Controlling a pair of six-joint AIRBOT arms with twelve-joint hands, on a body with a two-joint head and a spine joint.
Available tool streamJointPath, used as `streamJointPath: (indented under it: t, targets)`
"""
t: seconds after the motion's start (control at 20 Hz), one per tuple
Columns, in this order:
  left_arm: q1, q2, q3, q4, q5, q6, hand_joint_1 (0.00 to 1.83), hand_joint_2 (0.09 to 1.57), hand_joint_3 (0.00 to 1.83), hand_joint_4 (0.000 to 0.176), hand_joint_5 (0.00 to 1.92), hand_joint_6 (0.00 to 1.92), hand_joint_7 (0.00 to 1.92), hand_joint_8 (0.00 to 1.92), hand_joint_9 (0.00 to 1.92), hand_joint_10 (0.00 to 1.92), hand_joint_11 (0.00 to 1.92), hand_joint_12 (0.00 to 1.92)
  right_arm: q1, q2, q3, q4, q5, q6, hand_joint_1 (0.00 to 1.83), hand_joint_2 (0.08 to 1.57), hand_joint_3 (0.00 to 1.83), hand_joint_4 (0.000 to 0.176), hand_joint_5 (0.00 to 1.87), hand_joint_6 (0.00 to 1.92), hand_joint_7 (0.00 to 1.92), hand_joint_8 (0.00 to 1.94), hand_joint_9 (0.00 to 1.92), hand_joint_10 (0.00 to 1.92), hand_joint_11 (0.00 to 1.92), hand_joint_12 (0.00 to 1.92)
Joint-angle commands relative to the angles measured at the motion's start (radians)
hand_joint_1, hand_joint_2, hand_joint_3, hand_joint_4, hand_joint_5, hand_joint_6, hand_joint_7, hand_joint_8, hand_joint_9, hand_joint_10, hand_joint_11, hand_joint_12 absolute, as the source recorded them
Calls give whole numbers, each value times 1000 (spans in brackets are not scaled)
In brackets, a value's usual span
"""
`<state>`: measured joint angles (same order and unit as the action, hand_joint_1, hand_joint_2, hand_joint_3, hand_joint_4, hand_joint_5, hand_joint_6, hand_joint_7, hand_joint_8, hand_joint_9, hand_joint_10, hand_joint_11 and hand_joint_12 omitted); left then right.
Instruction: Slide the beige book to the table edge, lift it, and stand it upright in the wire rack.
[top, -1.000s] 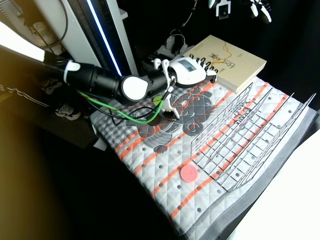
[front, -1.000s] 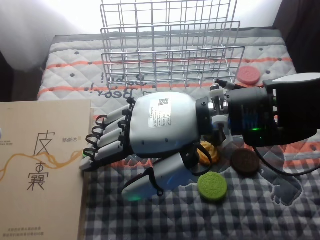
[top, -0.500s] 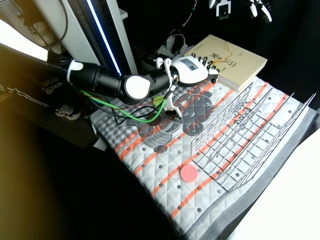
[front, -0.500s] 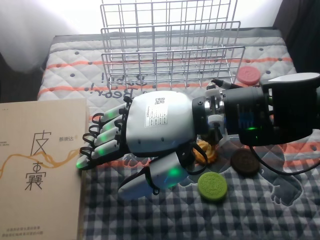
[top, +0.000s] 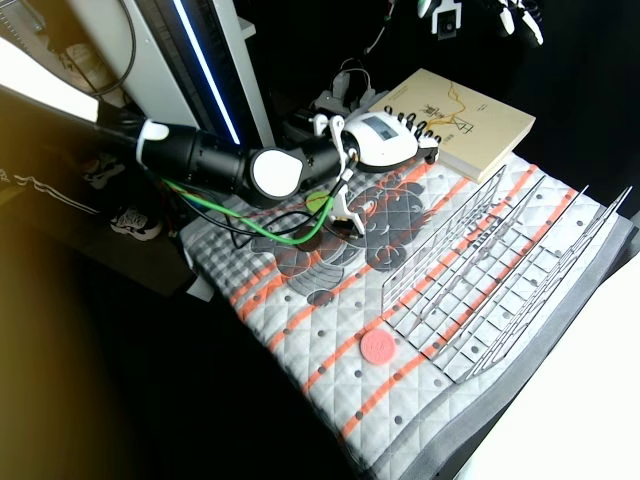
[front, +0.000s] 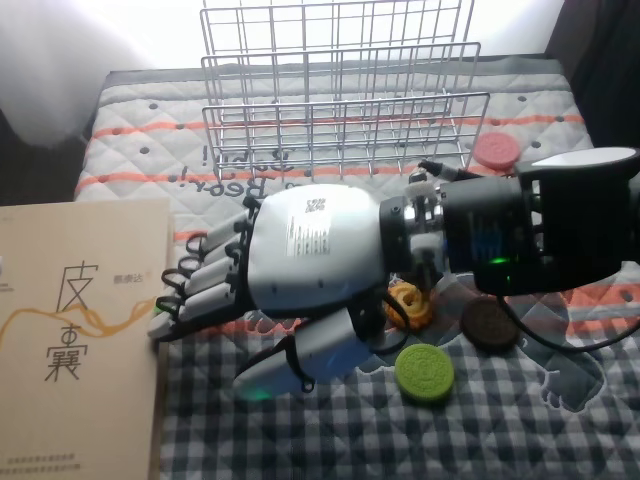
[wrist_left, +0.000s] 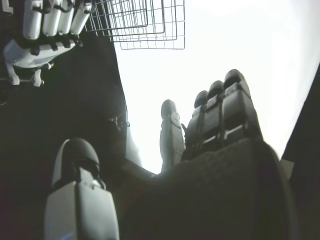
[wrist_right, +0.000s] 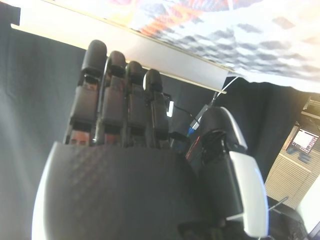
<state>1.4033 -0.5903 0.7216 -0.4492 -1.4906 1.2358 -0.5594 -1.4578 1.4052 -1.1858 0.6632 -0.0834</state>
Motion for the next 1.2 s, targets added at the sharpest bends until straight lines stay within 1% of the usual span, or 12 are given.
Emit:
streamJointPath:
  t: [0.0,0.25,0.3,0.4,0.45,0.6,0.65,0.75,0.85,1.0,1.05,1.15]
  targets:
    - [0,-2,2,-19,-121,-8,408,926,8,176,257,4,0,0,0,0,0,0,14,0,-12,31,52,5,0,1353,0,0,381,1,411,2,569,12,414,857]
    - [0,-2,1,-26,-120,-11,398,917,3,176,264,5,0,0,0,0,0,0,14,107,-64,30,46,8,0,1334,0,0,331,0,351,0,370,0,170,771]
    - [0,-2,1,-30,-121,-11,393,912,1,176,260,3,0,0,0,0,0,0,14,131,-75,30,45,8,0,1339,0,0,322,0,341,0,447,11,268,941]
    - [4,-3,-2,-42,-129,-11,385,903,0,176,255,1,0,0,0,0,0,0,16,170,-94,36,46,8,0,1344,0,0,347,2,366,2,463,6,300,941]
    - [7,-4,-5,-49,-138,-11,391,899,0,176,251,0,0,0,0,0,0,0,27,200,-111,37,46,8,0,1336,0,0,340,7,349,6,368,0,139,875]
    - [25,-7,-4,-72,-147,-32,425,890,0,175,260,5,0,0,0,0,0,0,37,257,-141,69,65,8,0,1357,2,0,304,0,302,0,317,8,112,796]
    - [43,-13,5,-91,-148,-65,433,896,0,162,260,4,0,0,0,0,0,0,37,277,-149,94,82,3,0,1366,0,0,292,0,286,3,316,2,85,845]
    - [105,-40,46,-132,-168,-221,491,914,3,108,272,6,10,4,0,0,47,24,37,331,-183,210,108,-95,0,1381,3,0,374,8,348,6,443,21,206,930]
    - [164,-67,89,-165,-202,-373,477,973,27,73,253,0,37,10,0,0,5,3,37,379,-206,342,140,-200,0,1399,0,0,344,0,347,7,426,8,344,807]
    - [176,-69,119,-194,-194,-410,422,987,19,76,254,8,63,13,0,0,0,0,22,473,-247,565,234,-344,0,1389,0,0,363,3,404,7,423,5,199,682]
    - [175,-73,137,-200,-178,-434,419,975,10,60,259,8,83,16,17,6,29,13,4,505,-270,637,274,-411,0,1398,0,0,318,0,352,1,371,0,147,598]
    - [175,-100,190,-204,-146,-526,429,954,0,95,237,1,99,14,39,12,76,39,-13,549,-301,714,333,-473,0,1357,0,0,384,3,398,4,379,0,216,377]
